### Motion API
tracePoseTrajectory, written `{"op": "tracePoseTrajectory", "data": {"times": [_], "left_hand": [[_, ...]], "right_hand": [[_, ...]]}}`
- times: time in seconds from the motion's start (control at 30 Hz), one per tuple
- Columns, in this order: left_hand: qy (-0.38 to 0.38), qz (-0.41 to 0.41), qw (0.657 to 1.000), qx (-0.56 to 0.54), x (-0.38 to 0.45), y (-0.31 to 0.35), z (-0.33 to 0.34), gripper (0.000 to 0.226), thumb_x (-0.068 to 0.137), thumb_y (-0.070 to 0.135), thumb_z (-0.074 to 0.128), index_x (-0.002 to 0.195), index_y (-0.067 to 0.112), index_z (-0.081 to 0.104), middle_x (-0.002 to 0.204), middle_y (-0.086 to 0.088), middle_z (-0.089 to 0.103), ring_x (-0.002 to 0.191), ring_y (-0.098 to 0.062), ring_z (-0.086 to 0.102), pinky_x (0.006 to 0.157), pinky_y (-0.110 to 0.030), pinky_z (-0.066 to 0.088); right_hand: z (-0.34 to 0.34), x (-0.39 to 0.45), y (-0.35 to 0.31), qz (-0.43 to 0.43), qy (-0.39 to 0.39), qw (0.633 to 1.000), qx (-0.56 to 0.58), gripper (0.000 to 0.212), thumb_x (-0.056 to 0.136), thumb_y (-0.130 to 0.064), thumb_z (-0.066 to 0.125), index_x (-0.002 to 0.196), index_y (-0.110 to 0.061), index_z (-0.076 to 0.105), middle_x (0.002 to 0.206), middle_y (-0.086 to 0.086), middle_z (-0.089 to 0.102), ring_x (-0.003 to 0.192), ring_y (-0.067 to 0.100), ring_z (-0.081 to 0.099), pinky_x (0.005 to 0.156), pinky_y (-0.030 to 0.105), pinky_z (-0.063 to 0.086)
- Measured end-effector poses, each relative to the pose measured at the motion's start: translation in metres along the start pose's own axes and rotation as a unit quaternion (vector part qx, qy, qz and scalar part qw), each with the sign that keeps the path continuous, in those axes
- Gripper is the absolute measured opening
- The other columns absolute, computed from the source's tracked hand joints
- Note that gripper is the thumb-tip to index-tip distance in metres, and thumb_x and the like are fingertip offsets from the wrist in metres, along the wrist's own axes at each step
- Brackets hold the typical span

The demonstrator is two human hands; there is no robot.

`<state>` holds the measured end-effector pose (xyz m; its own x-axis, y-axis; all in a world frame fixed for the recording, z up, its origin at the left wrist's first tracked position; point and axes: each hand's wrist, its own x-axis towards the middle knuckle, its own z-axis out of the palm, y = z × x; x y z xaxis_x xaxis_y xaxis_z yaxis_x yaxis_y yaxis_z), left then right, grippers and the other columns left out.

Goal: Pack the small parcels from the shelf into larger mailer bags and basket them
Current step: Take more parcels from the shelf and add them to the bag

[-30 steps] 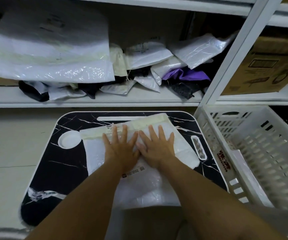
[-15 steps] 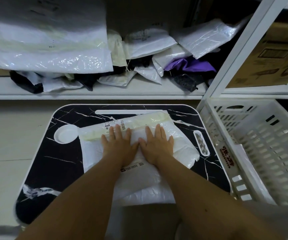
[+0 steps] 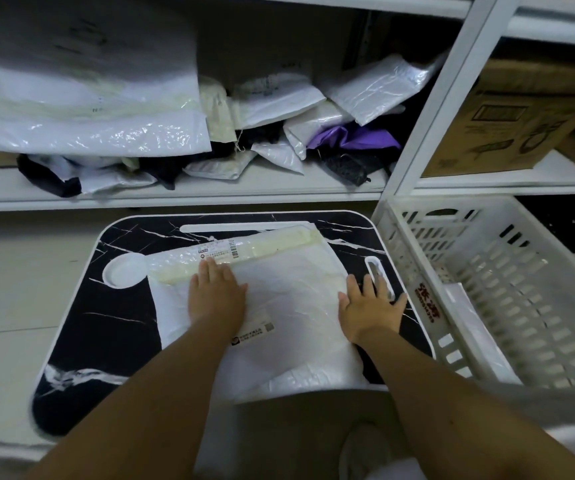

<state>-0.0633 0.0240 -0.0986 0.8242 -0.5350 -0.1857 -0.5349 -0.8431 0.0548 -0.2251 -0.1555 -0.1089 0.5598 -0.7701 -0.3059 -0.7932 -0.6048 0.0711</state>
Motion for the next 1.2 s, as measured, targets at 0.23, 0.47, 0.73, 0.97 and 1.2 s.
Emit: {"op": "tracePoseTrajectory", "data": {"times": [0.23, 0.47, 0.73, 0.97, 1.2], "left_hand": [[-0.025, -0.069, 0.997, -0.034, -0.059, 0.060, -0.005, 0.063, 0.099, 0.045, 0.018, 0.153, 0.018, 0.002, 0.160, -0.017, -0.008, 0.145, -0.042, -0.009, 0.112, -0.064, 0.004], [0.031, 0.002, 0.999, -0.030, -0.084, 0.004, 0.037, 0.077, 0.080, 0.062, -0.017, 0.151, 0.035, -0.007, 0.161, -0.006, -0.008, 0.147, -0.031, -0.011, 0.115, -0.059, -0.003], [-0.001, -0.027, 0.996, -0.085, -0.063, -0.020, 0.026, 0.062, 0.097, 0.056, 0.009, 0.153, 0.031, -0.004, 0.161, -0.005, -0.011, 0.147, -0.029, -0.012, 0.116, -0.058, 0.003], [0.007, -0.220, 0.942, -0.253, -0.043, -0.046, 0.006, 0.079, 0.094, 0.051, 0.043, 0.149, 0.008, 0.008, 0.143, -0.026, 0.032, 0.128, -0.042, 0.039, 0.102, -0.051, 0.040], [0.104, -0.177, 0.931, -0.303, -0.026, -0.041, -0.038, 0.049, 0.093, 0.024, 0.047, 0.133, 0.003, 0.030, 0.123, -0.023, 0.049, 0.109, -0.041, 0.052, 0.089, -0.050, 0.045]], "right_hand": [[-0.019, -0.035, -0.081, -0.131, 0.106, 0.974, 0.148, 0.051, 0.102, -0.045, 0.020, 0.152, -0.031, 0.020, 0.163, 0.004, 0.005, 0.150, 0.023, -0.004, 0.117, 0.055, 0.004], [0.011, -0.046, -0.077, -0.133, 0.012, 0.985, 0.108, 0.056, 0.098, -0.058, 0.006, 0.152, -0.044, 0.000, 0.163, -0.005, -0.011, 0.148, 0.027, -0.016, 0.115, 0.061, -0.006], [-0.002, -0.032, -0.055, 0.004, -0.040, 0.991, 0.130, 0.065, 0.092, -0.070, 0.007, 0.151, -0.045, -0.005, 0.162, 0.005, -0.012, 0.147, 0.038, -0.011, 0.113, 0.065, 0.001], [-0.032, -0.027, -0.036, 0.165, 0.009, 0.968, 0.188, 0.063, 0.097, -0.054, 0.030, 0.146, -0.014, 0.030, 0.149, 0.018, 0.035, 0.135, 0.036, 0.032, 0.105, 0.055, 0.028], [-0.057, -0.040, -0.030, 0.154, 0.079, 0.962, 0.213, 0.050, 0.090, -0.024, 0.045, 0.139, -0.018, 0.036, 0.129, 0.014, 0.053, 0.117, 0.032, 0.051, 0.095, 0.046, 0.037]]}}
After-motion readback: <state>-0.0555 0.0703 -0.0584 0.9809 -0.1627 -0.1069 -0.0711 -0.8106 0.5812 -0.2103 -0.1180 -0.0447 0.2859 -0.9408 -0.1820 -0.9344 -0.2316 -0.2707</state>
